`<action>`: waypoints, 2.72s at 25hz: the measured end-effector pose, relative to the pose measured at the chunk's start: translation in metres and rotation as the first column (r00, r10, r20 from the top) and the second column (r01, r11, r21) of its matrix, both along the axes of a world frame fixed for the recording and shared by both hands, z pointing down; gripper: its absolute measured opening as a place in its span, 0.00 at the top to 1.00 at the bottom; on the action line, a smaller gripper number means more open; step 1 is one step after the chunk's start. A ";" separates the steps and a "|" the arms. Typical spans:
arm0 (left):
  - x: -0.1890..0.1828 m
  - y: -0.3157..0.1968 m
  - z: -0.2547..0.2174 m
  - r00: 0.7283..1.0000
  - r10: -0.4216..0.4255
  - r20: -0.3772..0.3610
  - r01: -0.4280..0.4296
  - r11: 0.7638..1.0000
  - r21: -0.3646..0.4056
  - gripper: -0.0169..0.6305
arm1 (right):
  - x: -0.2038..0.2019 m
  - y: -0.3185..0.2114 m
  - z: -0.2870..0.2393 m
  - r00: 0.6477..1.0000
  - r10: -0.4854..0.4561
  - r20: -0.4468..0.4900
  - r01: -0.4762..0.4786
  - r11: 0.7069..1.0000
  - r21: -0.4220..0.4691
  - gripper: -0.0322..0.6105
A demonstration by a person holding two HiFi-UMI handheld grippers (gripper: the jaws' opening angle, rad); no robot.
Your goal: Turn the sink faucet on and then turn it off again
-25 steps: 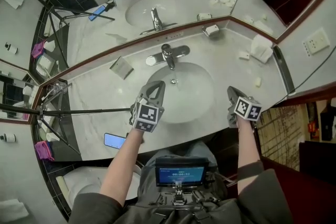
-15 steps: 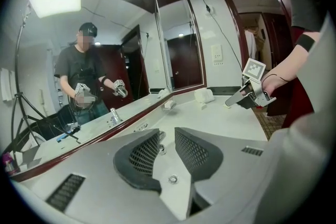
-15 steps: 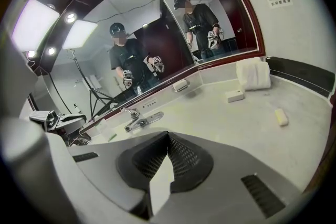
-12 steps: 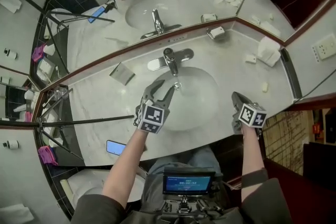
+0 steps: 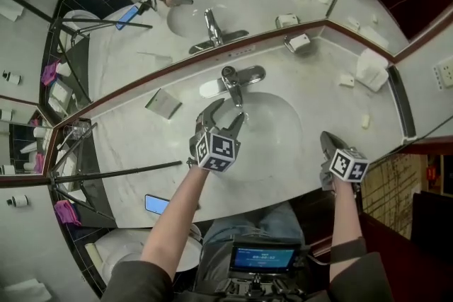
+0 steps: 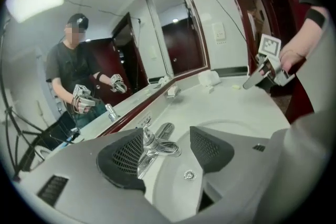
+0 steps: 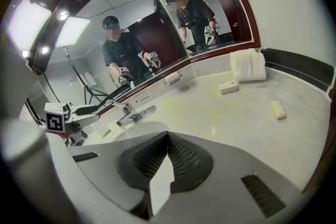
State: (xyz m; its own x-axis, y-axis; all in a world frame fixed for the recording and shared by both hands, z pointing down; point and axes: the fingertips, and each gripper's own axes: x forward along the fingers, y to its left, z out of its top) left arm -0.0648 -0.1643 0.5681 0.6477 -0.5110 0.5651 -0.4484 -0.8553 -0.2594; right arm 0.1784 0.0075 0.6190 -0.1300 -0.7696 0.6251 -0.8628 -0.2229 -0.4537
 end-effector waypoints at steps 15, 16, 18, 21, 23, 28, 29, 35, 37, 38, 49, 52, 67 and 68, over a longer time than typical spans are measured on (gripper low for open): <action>0.034 -0.047 0.027 0.914 0.073 0.398 -0.200 0.936 0.289 0.55 | -0.001 -0.004 0.023 0.999 -0.035 0.031 0.035 0.999 0.007 0.91; 0.035 -0.050 0.029 0.908 0.069 0.412 -0.205 0.934 0.293 0.55 | 0.000 -0.002 0.025 0.999 -0.032 0.030 0.031 0.999 0.006 0.91; 0.037 -0.054 0.034 0.895 0.057 0.442 -0.211 0.927 0.309 0.57 | 0.001 0.001 0.028 0.999 -0.025 0.031 0.024 1.000 0.003 0.91; 0.038 -0.060 0.035 0.880 0.006 0.475 -0.206 0.906 0.370 0.62 | 0.004 0.006 0.031 0.999 -0.014 0.035 0.014 1.000 0.005 0.91; 0.037 -0.065 0.033 0.873 -0.036 0.487 -0.195 0.889 0.415 0.69 | 0.007 0.009 0.034 0.999 -0.008 0.036 0.007 1.000 0.005 0.91; 0.036 -0.067 0.031 0.869 -0.076 0.489 -0.179 0.873 0.453 0.82 | 0.007 0.014 0.036 0.999 -0.003 0.040 0.003 1.000 0.004 0.91; 0.036 -0.067 0.030 0.869 -0.080 0.489 -0.179 0.870 0.460 0.84 | 0.006 0.014 0.036 0.999 -0.003 0.040 0.003 1.000 0.004 0.91; 0.038 -0.067 0.026 0.864 -0.127 0.488 -0.163 0.846 0.508 0.90 | 0.001 0.012 0.037 0.999 -0.007 0.042 0.007 1.000 0.004 0.91; 0.039 -0.063 0.028 0.856 -0.129 0.501 -0.177 0.837 0.517 0.93 | 0.000 0.010 0.038 0.999 -0.009 0.041 0.009 1.000 0.004 0.91; 0.038 -0.059 0.031 0.850 -0.125 0.511 -0.190 0.833 0.519 0.93 | -0.001 0.009 0.038 0.999 -0.011 0.043 0.010 1.000 0.004 0.91; 0.034 -0.038 0.057 0.821 -0.131 0.556 -0.221 0.825 0.520 0.93 | -0.002 0.008 0.029 0.999 -0.010 0.043 0.010 1.000 0.018 0.91; 0.035 -0.038 0.056 0.824 -0.131 0.551 -0.208 0.834 0.510 0.93 | -0.001 0.011 0.028 0.999 -0.009 0.041 0.008 1.000 0.016 0.91; 0.032 0.002 0.014 0.833 -0.087 0.547 -0.197 0.876 0.440 0.97 | -0.001 -0.010 -0.023 0.998 -0.069 0.006 0.068 0.993 0.093 0.91; 0.033 0.004 0.006 0.836 -0.087 0.542 -0.195 0.875 0.443 0.97 | -0.001 -0.012 -0.028 0.997 -0.073 0.002 0.072 0.992 0.100 0.91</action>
State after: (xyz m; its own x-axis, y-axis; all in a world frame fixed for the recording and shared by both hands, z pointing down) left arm -0.0320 -0.1601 0.5741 0.3516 -0.7727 0.5285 -0.0747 -0.5859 -0.8069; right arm 0.1777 -0.0042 0.5911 -0.1911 -0.8168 0.5444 -0.8724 -0.1129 -0.4756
